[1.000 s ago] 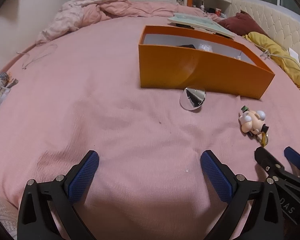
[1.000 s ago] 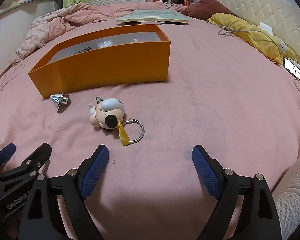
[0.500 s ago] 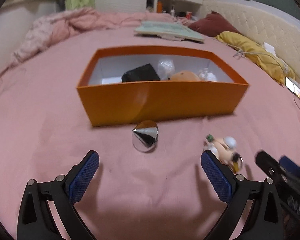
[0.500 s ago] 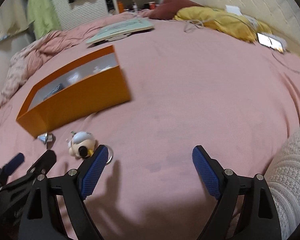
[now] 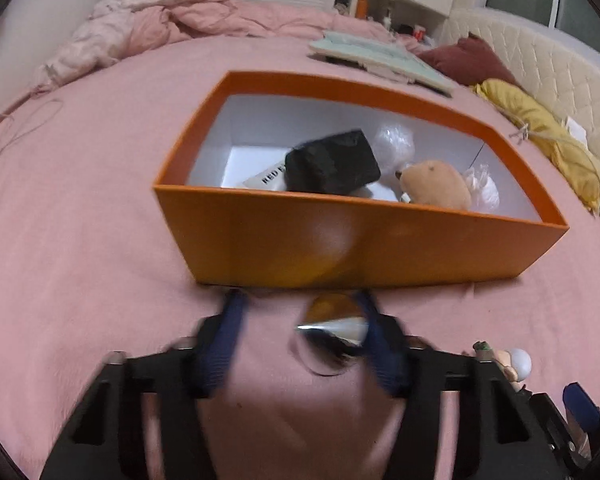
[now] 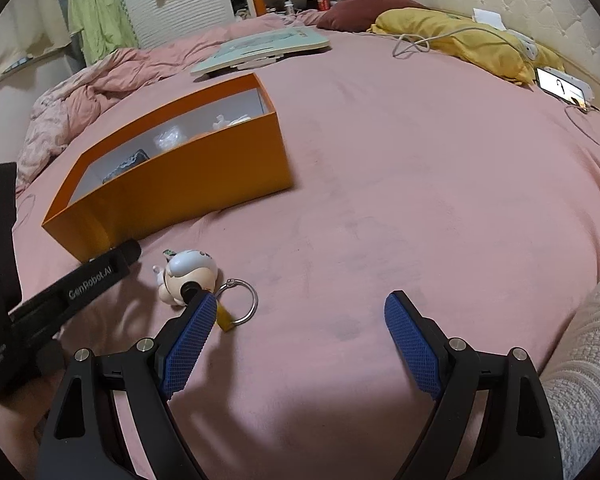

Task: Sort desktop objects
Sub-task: 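Grasp the silver cone with the left gripper, then grasp the white figurine keychain with the right gripper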

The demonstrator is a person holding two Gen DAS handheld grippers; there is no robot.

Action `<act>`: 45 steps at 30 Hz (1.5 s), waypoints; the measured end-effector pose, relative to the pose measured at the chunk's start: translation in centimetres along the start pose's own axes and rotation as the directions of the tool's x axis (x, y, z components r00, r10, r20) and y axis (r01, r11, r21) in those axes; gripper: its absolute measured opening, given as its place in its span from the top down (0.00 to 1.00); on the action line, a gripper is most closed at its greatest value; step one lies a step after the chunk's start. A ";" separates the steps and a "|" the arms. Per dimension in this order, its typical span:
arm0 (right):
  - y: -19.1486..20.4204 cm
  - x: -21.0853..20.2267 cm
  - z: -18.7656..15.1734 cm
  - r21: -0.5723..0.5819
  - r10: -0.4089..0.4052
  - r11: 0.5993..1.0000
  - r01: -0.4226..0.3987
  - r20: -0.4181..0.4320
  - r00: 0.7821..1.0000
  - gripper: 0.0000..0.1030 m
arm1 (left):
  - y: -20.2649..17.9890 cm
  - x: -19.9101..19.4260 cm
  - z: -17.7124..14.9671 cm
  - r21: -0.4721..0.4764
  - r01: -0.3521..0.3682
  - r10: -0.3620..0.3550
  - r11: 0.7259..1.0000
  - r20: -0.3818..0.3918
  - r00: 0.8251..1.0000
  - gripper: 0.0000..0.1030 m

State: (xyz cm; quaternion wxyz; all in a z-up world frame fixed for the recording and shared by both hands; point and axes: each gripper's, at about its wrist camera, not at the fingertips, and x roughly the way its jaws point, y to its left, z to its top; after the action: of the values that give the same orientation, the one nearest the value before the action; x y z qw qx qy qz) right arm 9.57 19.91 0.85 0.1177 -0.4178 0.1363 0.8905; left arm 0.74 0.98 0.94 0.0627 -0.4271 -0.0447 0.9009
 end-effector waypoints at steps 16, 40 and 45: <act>1.0 -0.1 0.5 -0.063 0.083 0.995 -0.081 0.015 0.996 0.16 | 0.3 -3.8 -3.6 -0.002 -0.015 0.015 1.000 -0.038 0.999 0.72; 4.9 2.0 -0.5 -0.297 0.109 0.949 -0.104 0.002 0.994 0.30 | 0.6 -3.6 -5.6 -0.013 -0.051 0.051 0.999 0.004 0.999 0.73; 6.2 3.6 0.3 -0.345 0.088 0.934 -0.090 -0.020 0.996 0.31 | 0.5 -3.5 -5.6 -0.010 -0.056 0.056 0.998 0.004 0.998 0.73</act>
State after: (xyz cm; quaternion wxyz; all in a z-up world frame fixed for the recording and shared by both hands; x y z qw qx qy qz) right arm 5.08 14.60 -0.88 0.0018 -0.4273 -0.0033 0.9041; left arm 7.18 0.15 0.02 0.0350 -0.4264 -0.0374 0.9031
